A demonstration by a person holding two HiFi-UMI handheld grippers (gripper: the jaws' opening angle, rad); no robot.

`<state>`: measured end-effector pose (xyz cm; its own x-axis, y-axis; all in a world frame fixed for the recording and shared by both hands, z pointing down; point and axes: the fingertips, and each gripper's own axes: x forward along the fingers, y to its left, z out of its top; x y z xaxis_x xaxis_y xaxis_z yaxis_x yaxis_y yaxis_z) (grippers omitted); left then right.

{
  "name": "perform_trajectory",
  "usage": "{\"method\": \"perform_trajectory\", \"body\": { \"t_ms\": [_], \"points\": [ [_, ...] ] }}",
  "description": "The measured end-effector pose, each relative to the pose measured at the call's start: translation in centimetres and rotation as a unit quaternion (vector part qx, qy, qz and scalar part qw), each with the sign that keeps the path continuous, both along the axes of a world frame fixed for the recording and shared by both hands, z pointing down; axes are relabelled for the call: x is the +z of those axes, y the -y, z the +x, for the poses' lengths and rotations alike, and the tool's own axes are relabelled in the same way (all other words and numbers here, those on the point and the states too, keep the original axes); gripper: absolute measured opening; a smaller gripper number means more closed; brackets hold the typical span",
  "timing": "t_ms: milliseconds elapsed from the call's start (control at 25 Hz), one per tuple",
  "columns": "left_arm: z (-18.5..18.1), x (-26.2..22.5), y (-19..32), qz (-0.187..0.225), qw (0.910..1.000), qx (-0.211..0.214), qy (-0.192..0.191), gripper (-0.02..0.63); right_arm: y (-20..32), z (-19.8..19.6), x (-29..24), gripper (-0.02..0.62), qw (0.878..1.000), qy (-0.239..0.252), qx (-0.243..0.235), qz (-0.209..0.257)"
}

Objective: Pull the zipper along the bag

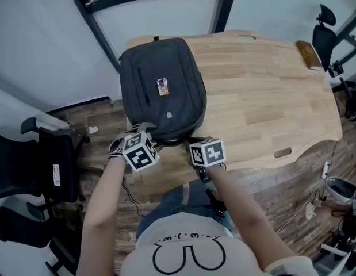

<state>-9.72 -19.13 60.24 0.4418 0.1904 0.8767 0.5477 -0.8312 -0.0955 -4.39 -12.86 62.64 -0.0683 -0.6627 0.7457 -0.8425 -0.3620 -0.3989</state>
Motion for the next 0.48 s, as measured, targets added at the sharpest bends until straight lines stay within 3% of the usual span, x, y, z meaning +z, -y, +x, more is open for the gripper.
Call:
{"method": "perform_trajectory", "body": {
  "t_ms": [160, 200, 240, 320, 480],
  "points": [
    [2.7, 1.4, -2.1, 0.037, 0.9990, 0.000, -0.028, 0.219, 0.6, -0.2, 0.1, 0.063, 0.999, -0.032, 0.010, 0.016],
    [3.2, 1.7, -2.3, 0.039, 0.9987, -0.006, -0.031, 0.194, 0.6, -0.2, 0.2, 0.063, 0.999, -0.030, 0.016, 0.027],
    [3.6, 1.9, -2.4, 0.040, 0.9986, -0.012, -0.031, 0.122, 0.7, -0.2, 0.2, 0.063, 0.999, -0.024, 0.022, 0.037],
    [3.8, 2.1, -2.4, 0.041, 0.9986, -0.021, -0.027, 0.091, 0.9, 0.0, 0.3, 0.063, 0.998, -0.013, 0.031, 0.047],
    [3.8, 1.9, -2.1, 0.034, 0.9981, -0.047, -0.017, 0.076, 1.4, 0.1, 0.5, 0.061, 0.999, -0.047, 0.008, 0.019]
  ]
}}
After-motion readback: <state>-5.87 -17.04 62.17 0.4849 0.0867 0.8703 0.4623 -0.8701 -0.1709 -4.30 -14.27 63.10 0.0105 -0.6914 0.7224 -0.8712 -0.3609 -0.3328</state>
